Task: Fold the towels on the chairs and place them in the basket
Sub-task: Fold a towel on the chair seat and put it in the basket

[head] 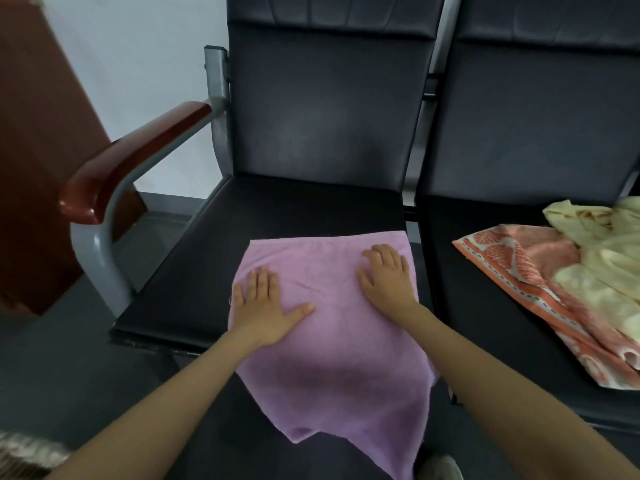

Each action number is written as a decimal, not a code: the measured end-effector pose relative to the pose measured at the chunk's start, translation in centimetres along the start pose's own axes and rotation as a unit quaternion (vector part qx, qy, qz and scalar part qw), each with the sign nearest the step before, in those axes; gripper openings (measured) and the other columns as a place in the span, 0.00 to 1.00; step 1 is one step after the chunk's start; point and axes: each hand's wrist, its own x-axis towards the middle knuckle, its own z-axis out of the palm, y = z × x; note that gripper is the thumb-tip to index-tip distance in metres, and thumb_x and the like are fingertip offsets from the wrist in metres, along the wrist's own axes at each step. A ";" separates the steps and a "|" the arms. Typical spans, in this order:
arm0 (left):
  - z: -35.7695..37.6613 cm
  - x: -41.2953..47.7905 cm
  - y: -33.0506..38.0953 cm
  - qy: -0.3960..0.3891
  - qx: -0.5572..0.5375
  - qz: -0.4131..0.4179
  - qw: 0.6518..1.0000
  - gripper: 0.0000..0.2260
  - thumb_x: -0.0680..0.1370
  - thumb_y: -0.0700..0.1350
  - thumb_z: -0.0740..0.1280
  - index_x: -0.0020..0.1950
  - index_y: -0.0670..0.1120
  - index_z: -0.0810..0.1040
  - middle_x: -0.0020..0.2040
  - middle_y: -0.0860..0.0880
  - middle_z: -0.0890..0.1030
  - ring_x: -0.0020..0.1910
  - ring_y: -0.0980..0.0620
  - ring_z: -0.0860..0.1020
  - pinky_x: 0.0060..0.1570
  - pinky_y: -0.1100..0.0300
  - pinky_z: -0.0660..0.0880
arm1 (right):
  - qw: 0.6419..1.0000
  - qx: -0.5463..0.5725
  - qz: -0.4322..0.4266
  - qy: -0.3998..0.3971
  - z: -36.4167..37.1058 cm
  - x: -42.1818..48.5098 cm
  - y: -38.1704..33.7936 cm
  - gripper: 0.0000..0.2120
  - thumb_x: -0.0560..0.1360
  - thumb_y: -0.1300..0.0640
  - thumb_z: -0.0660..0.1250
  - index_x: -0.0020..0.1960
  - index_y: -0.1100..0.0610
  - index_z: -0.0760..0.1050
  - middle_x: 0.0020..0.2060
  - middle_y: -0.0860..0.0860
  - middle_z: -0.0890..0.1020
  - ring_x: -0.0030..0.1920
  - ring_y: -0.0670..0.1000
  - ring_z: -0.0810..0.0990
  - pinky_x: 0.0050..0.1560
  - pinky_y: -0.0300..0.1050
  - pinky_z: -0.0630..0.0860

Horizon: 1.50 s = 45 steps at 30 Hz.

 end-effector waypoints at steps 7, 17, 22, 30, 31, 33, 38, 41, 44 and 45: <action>-1.3 3.7 -1.5 0.021 0.000 0.014 1.000 0.44 0.73 0.73 0.44 0.77 0.45 0.35 0.77 0.46 0.36 0.76 0.47 0.37 0.73 0.46 0.36 | 0.961 -0.003 -0.053 -0.271 -3.5 -2.3 -0.9 0.38 0.75 0.38 0.62 0.78 0.51 0.51 0.77 0.47 0.50 0.76 0.50 0.50 0.75 0.47 0.51; -6.1 8.7 -4.7 -0.130 -0.245 0.097 0.956 0.46 0.68 0.59 0.74 0.76 0.57 0.48 0.77 0.55 0.47 0.76 0.48 0.45 0.74 0.43 0.49 | 0.924 -0.012 -0.008 -0.381 -3.6 6.7 0.5 0.43 0.76 0.41 0.64 0.78 0.50 0.40 0.76 0.46 0.37 0.77 0.48 0.39 0.75 0.51 0.45; -6.8 12.1 -5.2 -0.036 -0.213 0.083 0.973 0.31 0.72 0.51 0.73 0.71 0.51 0.62 0.75 0.50 0.55 0.74 0.46 0.55 0.72 0.49 0.55 | 0.935 -0.024 -0.005 -0.355 -3.2 9.3 -0.2 0.39 0.78 0.45 0.63 0.78 0.52 0.43 0.77 0.47 0.41 0.77 0.50 0.43 0.75 0.51 0.46; -6.3 9.9 0.7 0.199 -0.014 0.033 0.979 0.16 0.80 0.45 0.62 0.65 0.40 0.64 0.53 0.42 0.76 0.49 0.43 0.75 0.42 0.54 0.68 | 0.985 -0.162 -0.062 -0.009 0.2 7.8 -3.3 0.16 0.79 0.60 0.59 0.66 0.58 0.66 0.62 0.56 0.70 0.62 0.57 0.68 0.58 0.48 0.66; -5.8 9.3 0.8 0.174 -0.031 0.043 0.983 0.16 0.81 0.46 0.60 0.65 0.40 0.63 0.52 0.42 0.77 0.49 0.43 0.76 0.41 0.54 0.68 | 0.987 -0.150 -0.060 -0.018 0.5 6.9 -3.3 0.14 0.79 0.60 0.58 0.64 0.60 0.68 0.60 0.56 0.71 0.60 0.57 0.70 0.55 0.47 0.68; -5.4 8.2 0.1 0.135 -0.047 0.063 0.988 0.13 0.81 0.48 0.59 0.60 0.41 0.66 0.51 0.42 0.77 0.49 0.43 0.76 0.42 0.54 0.68 | 0.992 -0.110 -0.042 -0.045 0.5 5.6 -2.9 0.11 0.80 0.59 0.56 0.60 0.61 0.70 0.56 0.57 0.74 0.57 0.58 0.72 0.48 0.46 0.68; -6.5 4.8 -2.5 -0.069 -0.102 0.146 0.982 0.16 0.75 0.57 0.69 0.55 0.49 0.71 0.56 0.51 0.75 0.53 0.52 0.74 0.48 0.63 0.70 | 0.959 -0.036 -0.044 -0.278 -3.7 3.6 -2.1 0.23 0.77 0.50 0.64 0.70 0.54 0.66 0.67 0.53 0.69 0.65 0.56 0.70 0.64 0.49 0.69; -7.1 3.9 -3.6 -0.146 -0.105 0.154 0.971 0.23 0.73 0.52 0.72 0.65 0.52 0.68 0.67 0.54 0.68 0.64 0.52 0.68 0.60 0.61 0.66 | 0.915 -0.041 -0.049 -0.399 -5.3 2.9 -2.1 0.40 0.72 0.50 0.72 0.77 0.51 0.54 0.76 0.48 0.55 0.73 0.53 0.61 0.71 0.48 0.62; -7.3 4.8 -4.0 -0.148 -0.110 0.150 0.971 0.20 0.75 0.46 0.70 0.65 0.52 0.69 0.70 0.52 0.66 0.66 0.51 0.67 0.61 0.62 0.63 | 0.909 -0.037 -0.040 -0.414 -5.5 3.2 -1.6 0.42 0.73 0.53 0.71 0.78 0.49 0.49 0.77 0.46 0.44 0.76 0.52 0.52 0.73 0.48 0.56; -7.4 5.1 -3.9 -0.144 -0.110 0.146 0.973 0.19 0.75 0.44 0.70 0.64 0.51 0.69 0.69 0.51 0.67 0.65 0.50 0.67 0.58 0.62 0.63 | 0.910 -0.038 -0.039 -0.411 -5.5 3.4 -1.5 0.41 0.74 0.53 0.71 0.78 0.49 0.49 0.77 0.46 0.44 0.77 0.51 0.51 0.73 0.48 0.55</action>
